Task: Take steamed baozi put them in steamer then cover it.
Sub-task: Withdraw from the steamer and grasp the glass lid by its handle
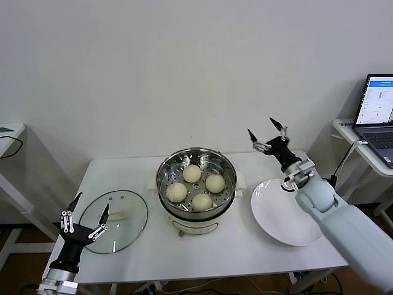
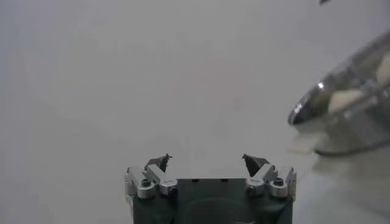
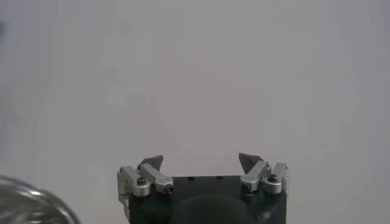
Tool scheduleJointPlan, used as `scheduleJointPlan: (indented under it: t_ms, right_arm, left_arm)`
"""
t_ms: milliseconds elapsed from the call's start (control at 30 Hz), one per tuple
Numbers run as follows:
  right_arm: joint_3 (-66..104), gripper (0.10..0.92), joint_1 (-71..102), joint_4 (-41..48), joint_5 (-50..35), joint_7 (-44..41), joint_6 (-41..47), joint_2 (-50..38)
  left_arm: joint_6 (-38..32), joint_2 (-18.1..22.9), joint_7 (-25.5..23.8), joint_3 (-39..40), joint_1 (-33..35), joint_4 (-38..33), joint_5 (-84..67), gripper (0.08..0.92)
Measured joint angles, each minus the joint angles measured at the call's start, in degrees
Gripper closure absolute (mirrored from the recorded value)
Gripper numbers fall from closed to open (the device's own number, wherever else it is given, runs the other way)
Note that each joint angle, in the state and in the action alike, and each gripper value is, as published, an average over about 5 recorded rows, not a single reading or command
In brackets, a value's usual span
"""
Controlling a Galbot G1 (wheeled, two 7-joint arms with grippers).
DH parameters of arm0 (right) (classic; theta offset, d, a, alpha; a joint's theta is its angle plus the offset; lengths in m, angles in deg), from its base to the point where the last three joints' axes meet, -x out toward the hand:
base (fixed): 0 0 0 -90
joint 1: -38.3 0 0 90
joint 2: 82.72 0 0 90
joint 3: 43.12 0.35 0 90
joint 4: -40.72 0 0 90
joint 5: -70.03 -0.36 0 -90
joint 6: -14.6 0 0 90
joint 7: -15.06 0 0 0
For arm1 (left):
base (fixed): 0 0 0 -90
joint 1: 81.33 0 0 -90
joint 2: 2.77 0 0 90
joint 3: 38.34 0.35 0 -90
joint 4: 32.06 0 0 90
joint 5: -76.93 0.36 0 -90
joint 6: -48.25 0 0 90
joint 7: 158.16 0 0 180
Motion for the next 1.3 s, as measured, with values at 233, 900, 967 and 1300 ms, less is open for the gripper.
scheduleJointPlan:
  t_ms: [233,900,967,1300]
  right_arm:
    - [11.59,0.203,12.30,-0.93,1.53,1.77,-2.03,6.02]
    - [22.78,0.203,25.55,-2.58,4.15,2.70,-4.21,14.51]
    - [23.06,0.203,25.96,-2.60,4.47,2.69,-4.27,14.91]
    - [23.83,0.203,26.95,-2.63,5.60,2.68,-4.42,16.26]
  left_arm:
    - [-1.58,-0.83,2.22,1.31,-1.84,6.57,11.42,0.177]
    - [0.88,-0.03,11.73,5.65,-12.90,24.79,32.72,0.177]
    - [1.38,0.12,12.44,5.83,-13.97,26.04,33.62,0.177]
    - [4.06,0.57,14.33,6.51,-17.93,29.90,36.38,0.177]
